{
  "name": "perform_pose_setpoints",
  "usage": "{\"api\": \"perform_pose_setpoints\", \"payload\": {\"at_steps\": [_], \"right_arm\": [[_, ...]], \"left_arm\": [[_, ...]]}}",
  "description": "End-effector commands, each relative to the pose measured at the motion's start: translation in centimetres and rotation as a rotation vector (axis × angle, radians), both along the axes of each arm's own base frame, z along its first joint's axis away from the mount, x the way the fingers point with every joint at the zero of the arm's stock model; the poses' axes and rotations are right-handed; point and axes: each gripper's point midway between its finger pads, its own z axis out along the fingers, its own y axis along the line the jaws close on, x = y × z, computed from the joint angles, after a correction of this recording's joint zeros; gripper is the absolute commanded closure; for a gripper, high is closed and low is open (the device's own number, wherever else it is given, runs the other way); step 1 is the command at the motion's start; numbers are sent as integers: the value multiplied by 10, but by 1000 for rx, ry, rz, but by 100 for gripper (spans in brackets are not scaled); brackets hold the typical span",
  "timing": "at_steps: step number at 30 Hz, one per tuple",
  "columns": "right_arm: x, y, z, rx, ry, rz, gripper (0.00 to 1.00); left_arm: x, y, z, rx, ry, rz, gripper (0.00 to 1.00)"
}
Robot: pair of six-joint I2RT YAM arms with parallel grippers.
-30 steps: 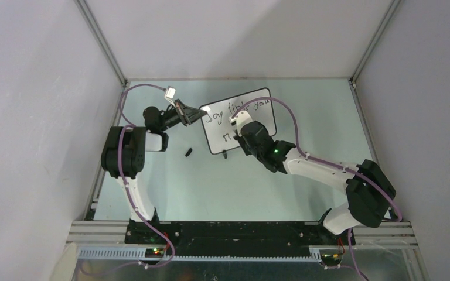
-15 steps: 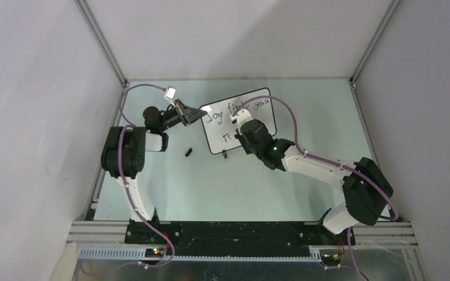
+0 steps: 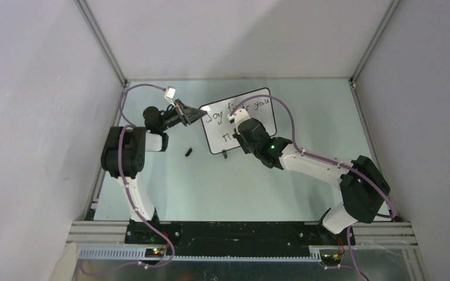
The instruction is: Write a sentence on the whiteboard
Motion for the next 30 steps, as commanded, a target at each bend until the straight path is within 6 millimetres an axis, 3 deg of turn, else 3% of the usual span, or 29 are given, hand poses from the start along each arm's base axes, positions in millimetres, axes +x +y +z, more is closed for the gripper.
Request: {"api": "perform_pose_setpoints", "payload": {"at_steps": [1, 14, 19, 30], "right_arm": [[5, 15, 14, 23, -32, 27, 100], [-9, 17, -2, -51, 15, 71, 100], [-8, 6, -7, -83, 24, 30, 100], [5, -7, 2, -50, 2, -52, 100]], "left_arm": [[-2, 3, 15, 22, -96, -1, 100], [-2, 3, 15, 22, -98, -1, 100], [-2, 3, 15, 22, -97, 0, 100], [-2, 3, 15, 22, -97, -1, 100]]}}
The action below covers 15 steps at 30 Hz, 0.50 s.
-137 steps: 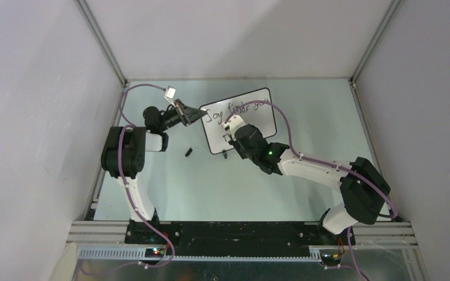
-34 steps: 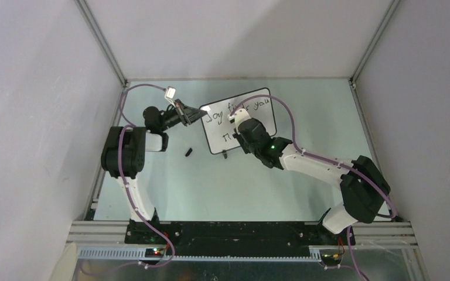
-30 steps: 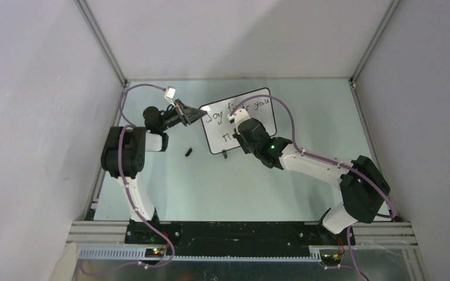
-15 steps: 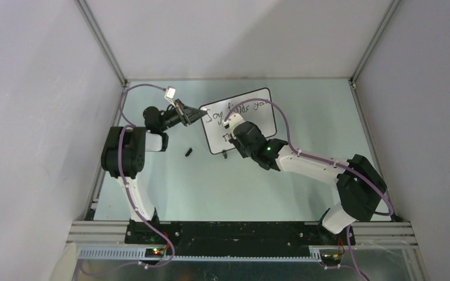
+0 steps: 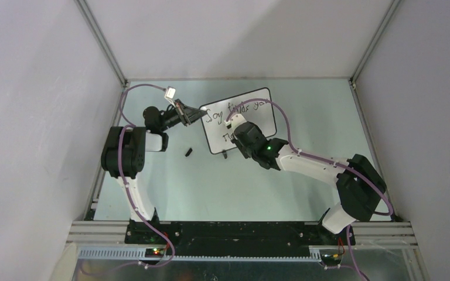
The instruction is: Write a sentence on the whiteboard
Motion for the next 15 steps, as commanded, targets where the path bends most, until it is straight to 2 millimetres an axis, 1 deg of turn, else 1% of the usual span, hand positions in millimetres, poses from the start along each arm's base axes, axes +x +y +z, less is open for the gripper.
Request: {"api": "perform_pose_setpoints", "payload": {"at_steps": [1, 8, 15], "right_arm": [[21, -6, 23, 44, -63, -81, 100], [28, -6, 31, 79, -86, -98, 100], [31, -1, 39, 110, -107, -89, 100]], "left_arm": [[-2, 3, 15, 22, -96, -2, 100], [-2, 4, 15, 22, -97, 0, 100], [-2, 3, 14, 22, -95, -2, 100]]}}
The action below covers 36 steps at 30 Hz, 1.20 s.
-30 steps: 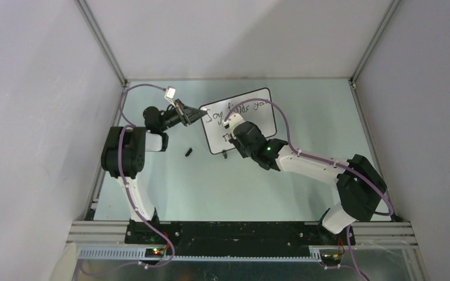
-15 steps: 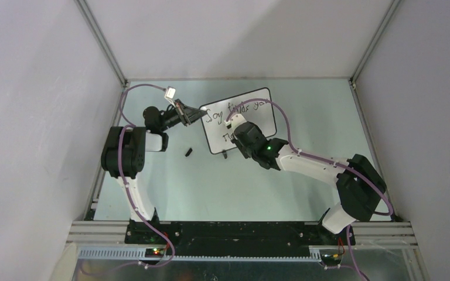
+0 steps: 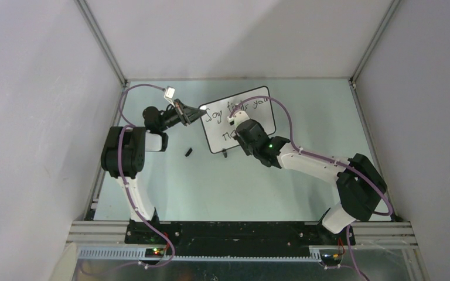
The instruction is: Write a sentence on the whiteboard
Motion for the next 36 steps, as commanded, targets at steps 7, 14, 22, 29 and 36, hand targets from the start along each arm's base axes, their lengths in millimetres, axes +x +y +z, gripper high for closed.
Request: {"api": "perform_pose_setpoints", "payload": {"at_steps": [7, 14, 22, 29, 36], "right_arm": [[22, 12, 47, 108, -124, -33, 100], [21, 18, 50, 110, -132, -17, 100], [19, 24, 51, 112, -132, 3, 100], [11, 30, 44, 94, -105, 30, 100], [6, 22, 62, 138, -128, 19, 100]], "left_arm": [[-4, 1, 15, 24, -96, -14, 100], [-4, 1, 15, 23, -96, -13, 100], [-4, 1, 14, 24, -95, -13, 100], [-4, 1, 15, 23, -98, -13, 100], [-4, 2, 15, 24, -97, -13, 100]]}}
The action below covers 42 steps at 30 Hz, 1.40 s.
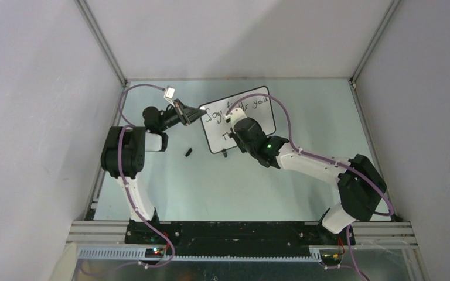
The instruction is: Write a sentence on the whiteboard
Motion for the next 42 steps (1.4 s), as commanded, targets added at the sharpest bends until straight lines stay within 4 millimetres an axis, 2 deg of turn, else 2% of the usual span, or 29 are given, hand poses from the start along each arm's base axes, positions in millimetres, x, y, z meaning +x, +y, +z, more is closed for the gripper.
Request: {"api": "perform_pose_setpoints", "payload": {"at_steps": [1, 8, 13, 28, 42], "right_arm": [[3, -1, 42, 91, -70, -13, 100], [11, -23, 42, 110, -69, -62, 100], [14, -28, 34, 95, -54, -74, 100], [14, -28, 11, 44, -6, -70, 100], [19, -26, 9, 46, -15, -66, 100]], "left_arm": [[-4, 1, 15, 24, -98, -14, 100], [-4, 2, 15, 24, -97, -13, 100], [-4, 2, 15, 24, -97, -13, 100], [-4, 1, 14, 25, -97, -15, 100], [-4, 1, 14, 25, -97, -14, 100]]}}
